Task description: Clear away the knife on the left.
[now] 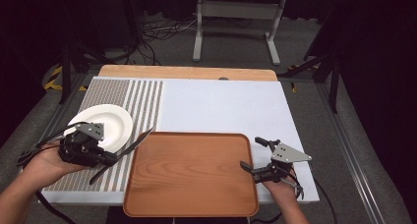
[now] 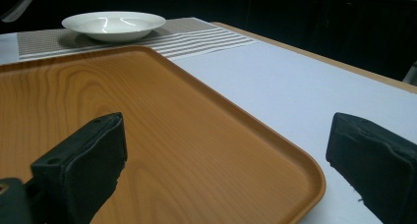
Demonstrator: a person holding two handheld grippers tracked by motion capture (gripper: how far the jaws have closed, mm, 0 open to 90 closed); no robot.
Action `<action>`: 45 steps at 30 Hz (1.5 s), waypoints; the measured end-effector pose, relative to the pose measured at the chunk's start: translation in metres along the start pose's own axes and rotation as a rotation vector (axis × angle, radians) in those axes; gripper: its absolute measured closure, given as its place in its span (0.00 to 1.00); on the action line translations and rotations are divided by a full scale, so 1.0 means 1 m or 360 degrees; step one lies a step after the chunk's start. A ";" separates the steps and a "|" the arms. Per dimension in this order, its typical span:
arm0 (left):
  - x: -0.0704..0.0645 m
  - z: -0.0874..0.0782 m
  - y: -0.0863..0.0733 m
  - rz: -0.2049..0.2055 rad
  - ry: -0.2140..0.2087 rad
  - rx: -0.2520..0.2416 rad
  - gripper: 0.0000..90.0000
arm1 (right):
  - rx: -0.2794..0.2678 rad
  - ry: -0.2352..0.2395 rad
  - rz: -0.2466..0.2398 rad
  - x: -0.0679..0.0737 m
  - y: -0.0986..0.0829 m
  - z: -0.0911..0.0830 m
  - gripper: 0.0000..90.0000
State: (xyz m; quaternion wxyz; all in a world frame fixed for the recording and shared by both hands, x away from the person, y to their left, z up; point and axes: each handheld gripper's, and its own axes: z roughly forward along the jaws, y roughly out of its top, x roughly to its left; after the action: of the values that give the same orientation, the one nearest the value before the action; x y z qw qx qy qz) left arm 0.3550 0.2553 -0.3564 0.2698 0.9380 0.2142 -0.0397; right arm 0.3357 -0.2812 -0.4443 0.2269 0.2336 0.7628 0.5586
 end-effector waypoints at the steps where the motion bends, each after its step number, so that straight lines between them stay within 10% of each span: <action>1: -0.002 0.003 0.004 -0.0034 -0.0010 0.0000 0.89 | 0.0000 0.0001 -0.0003 0.000 0.000 0.000 0.03; 45: -0.037 0.089 0.032 -0.0340 -0.0124 -0.0015 0.89 | -0.0010 -0.0001 -0.0017 0.000 0.001 -0.002 0.03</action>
State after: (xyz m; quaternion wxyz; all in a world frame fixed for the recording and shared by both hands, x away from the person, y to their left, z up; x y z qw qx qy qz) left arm 0.3392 0.1704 -0.4092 0.2766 0.9063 0.3024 -0.1035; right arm 0.3349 -0.2826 -0.4432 0.2309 0.2290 0.7623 0.5596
